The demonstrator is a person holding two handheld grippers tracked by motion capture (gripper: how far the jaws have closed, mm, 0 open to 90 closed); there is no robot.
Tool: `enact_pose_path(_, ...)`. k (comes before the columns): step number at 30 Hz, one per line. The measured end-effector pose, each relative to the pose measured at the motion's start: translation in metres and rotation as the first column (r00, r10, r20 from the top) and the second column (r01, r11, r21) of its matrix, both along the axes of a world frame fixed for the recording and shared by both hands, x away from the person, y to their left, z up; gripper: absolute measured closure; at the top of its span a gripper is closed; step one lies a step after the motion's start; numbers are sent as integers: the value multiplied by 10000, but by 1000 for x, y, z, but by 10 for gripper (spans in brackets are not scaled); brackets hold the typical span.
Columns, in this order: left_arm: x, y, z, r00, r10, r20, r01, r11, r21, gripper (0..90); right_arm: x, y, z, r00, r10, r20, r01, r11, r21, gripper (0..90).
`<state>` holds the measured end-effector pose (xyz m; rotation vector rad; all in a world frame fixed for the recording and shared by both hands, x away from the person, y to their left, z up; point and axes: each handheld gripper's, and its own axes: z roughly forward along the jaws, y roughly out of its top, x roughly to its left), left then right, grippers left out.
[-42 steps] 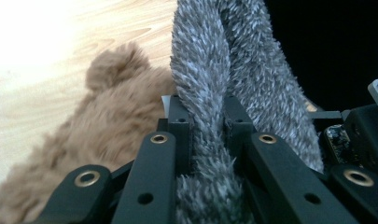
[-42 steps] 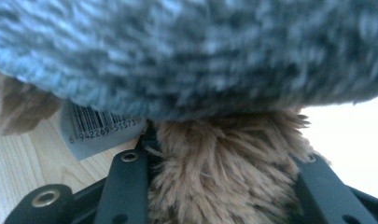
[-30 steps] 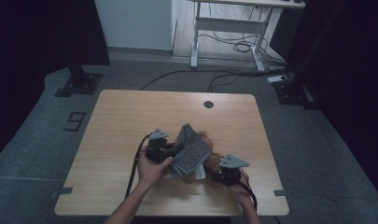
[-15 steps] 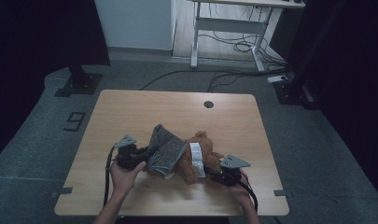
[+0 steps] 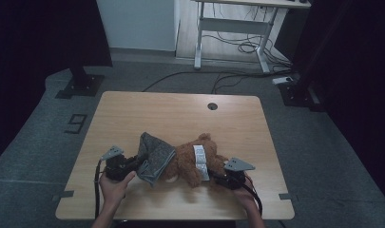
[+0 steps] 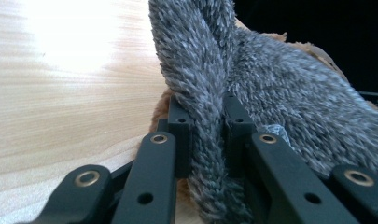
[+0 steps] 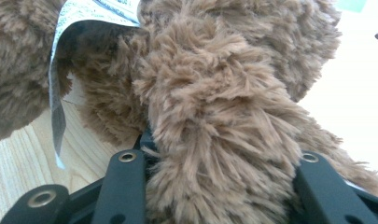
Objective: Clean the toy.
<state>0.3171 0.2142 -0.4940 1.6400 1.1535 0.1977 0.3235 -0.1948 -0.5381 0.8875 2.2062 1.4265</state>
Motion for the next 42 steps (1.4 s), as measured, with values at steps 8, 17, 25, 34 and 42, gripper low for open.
enact_pose_path(8,4,-2,5,9999,-160,16,161,9992,-355,778,-2,2,1,9997,-243,-50,242,9997,-63,567)
enact_pose_path(17,20,-53,47,9920,-1205,365,1218,9919,-353,776,-1,9,3,9969,-785,10,785,9966,-231,572)
enact_pose_path(25,42,-142,75,9622,-2711,270,2704,9624,244,774,0,10,3,9968,-800,32,800,9966,-186,573)
enact_pose_path(34,46,-179,37,9566,-2868,-516,2910,9493,1190,776,-2,8,0,9978,-661,-4,661,9975,-260,571)
enact_pose_path(42,29,-133,44,9780,-2081,-116,2070,9633,1709,771,-1,9,0,9962,-840,-248,840,9965,-16,571)
